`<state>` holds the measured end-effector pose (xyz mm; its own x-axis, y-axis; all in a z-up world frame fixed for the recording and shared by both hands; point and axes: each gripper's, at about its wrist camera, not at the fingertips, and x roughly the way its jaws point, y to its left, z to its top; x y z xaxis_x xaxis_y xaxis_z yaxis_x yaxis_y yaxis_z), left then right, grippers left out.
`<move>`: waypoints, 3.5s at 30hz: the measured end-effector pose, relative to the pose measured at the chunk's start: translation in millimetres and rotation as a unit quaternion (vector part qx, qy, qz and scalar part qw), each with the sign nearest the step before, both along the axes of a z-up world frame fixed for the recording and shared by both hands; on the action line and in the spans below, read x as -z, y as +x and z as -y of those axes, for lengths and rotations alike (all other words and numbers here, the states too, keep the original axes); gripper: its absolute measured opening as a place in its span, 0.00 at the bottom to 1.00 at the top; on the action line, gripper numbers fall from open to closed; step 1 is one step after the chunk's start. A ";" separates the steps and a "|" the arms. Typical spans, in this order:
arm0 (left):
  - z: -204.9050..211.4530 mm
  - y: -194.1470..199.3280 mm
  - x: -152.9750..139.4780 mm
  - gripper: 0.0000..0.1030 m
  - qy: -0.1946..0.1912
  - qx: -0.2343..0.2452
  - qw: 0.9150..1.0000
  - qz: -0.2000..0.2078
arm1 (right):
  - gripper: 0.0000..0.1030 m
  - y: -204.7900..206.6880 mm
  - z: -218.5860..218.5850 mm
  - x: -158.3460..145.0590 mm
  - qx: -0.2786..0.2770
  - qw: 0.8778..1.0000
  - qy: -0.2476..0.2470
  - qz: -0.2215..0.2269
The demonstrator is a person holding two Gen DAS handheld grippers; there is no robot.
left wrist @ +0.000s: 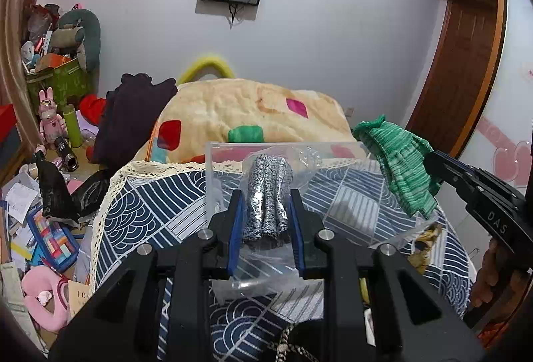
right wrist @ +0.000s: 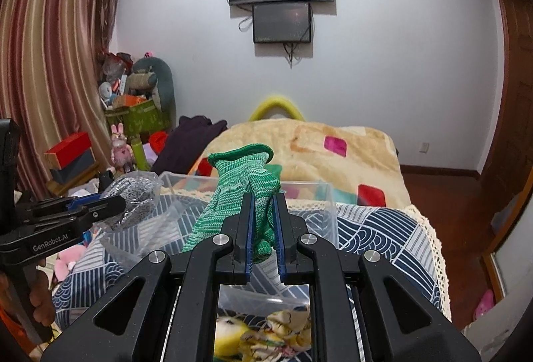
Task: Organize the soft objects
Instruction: 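Drop the green glove into the clear box with the right gripper while the left places the foil bag inside, then grasp the yellow patterned scrunchie with the right gripper while the left grasps the black chain bag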
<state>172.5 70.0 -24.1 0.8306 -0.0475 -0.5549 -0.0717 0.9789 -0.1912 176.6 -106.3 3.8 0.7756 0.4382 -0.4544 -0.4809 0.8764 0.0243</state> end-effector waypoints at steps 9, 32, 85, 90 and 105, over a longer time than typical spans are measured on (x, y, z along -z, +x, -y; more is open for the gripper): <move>8.0 32.6 19.2 0.25 0.033 0.012 0.998 -0.047 | 0.10 21.6 -7.8 19.9 -0.001 0.998 -0.041 -0.044; 18.6 14.3 3.1 0.47 0.057 0.021 0.998 -0.036 | 0.16 19.8 -2.3 9.9 -0.013 0.996 -0.043 -0.072; 21.0 -81.0 90.3 0.96 0.005 0.017 0.995 -0.098 | 0.72 -38.1 50.8 49.3 0.027 0.996 -0.018 -0.080; 19.2 -86.8 93.7 0.80 -0.023 0.028 0.995 -0.089 | 0.72 -25.6 50.8 52.3 0.025 0.995 -0.003 -0.092; 34.2 -99.0 88.0 0.42 -0.020 0.051 0.995 -0.081 | 0.23 -15.3 36.8 67.8 -0.003 0.992 0.005 -0.126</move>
